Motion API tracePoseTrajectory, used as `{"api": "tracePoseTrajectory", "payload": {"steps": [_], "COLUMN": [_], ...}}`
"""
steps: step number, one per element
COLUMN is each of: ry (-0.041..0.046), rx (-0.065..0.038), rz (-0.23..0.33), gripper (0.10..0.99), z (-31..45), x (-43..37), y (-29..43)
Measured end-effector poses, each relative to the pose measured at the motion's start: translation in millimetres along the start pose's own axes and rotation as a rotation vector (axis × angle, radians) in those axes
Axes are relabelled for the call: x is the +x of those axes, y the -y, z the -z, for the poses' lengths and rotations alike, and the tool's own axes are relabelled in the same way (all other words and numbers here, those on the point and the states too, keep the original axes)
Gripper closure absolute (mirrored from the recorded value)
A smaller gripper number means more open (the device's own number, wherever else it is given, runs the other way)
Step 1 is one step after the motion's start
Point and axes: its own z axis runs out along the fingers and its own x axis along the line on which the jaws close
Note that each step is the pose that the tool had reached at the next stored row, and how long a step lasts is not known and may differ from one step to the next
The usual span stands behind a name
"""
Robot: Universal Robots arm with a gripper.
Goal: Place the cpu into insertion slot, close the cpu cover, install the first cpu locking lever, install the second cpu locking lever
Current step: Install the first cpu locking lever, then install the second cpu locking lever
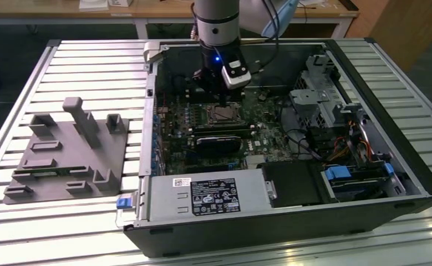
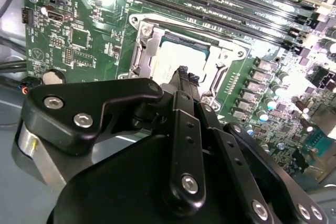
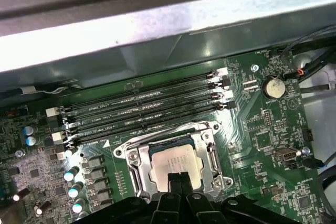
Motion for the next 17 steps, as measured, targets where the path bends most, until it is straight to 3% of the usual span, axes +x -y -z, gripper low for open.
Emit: {"api": "tracePoseTrajectory", "payload": {"steps": [17], "ry": [0.0], "rx": [0.0], "rz": [0.0], "gripper": [0.98], "z": [-0.2], "x": [-3.9], "y": [2.1]}}
